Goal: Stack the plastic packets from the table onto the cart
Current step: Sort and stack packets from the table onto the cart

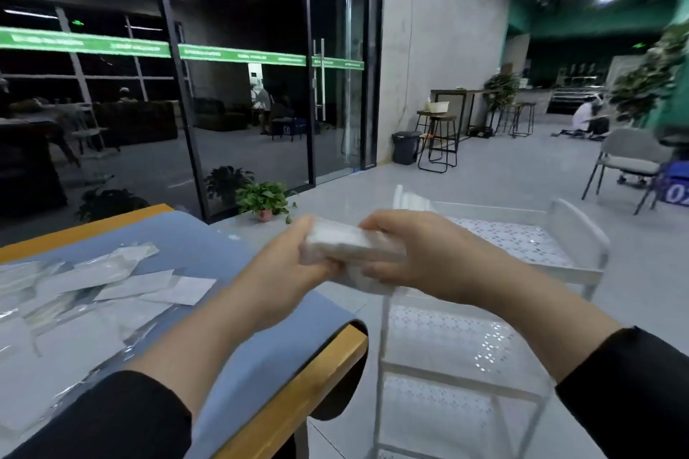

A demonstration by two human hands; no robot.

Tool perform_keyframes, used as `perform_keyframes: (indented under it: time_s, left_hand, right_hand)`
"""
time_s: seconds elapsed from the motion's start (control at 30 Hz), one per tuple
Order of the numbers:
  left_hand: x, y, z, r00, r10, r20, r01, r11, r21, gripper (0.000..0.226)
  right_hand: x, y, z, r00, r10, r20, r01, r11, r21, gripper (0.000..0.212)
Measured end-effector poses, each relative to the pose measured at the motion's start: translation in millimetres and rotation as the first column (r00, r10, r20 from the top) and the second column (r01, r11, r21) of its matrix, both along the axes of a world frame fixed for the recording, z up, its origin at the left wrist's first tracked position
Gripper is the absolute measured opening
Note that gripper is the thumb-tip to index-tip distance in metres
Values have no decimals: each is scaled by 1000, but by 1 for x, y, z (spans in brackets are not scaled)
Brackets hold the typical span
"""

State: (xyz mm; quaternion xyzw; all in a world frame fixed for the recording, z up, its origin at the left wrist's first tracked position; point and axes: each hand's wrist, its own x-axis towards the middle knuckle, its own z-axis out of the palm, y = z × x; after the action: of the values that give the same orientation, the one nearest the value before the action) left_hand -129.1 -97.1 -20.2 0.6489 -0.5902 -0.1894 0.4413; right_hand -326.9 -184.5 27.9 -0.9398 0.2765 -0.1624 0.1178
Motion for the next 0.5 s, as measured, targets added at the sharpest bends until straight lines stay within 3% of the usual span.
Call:
perform_keyframes:
  time_s: [0.1,0.23,0.37,0.5]
  left_hand:
    - [-24,-45,18,989,-117,89,116,993,20,21]
    - [-50,-91,37,985,-155,70,158,987,-32,24]
    - [-57,-131,51,990,-118,79,121,992,-33,73]
    - [-46,-162,39,970,33,242,-20,998,-57,53]
  right_hand:
    - [-19,-21,20,988,-100,-114,77,979,-191,20]
    - [-37,-55,41,970,-202,-136,170,961,-218,26]
    - [-51,-107,54,916,-387,-102,369,916,-157,32]
    - [-54,-161,47,808,-572,-143,557,820,-134,26]
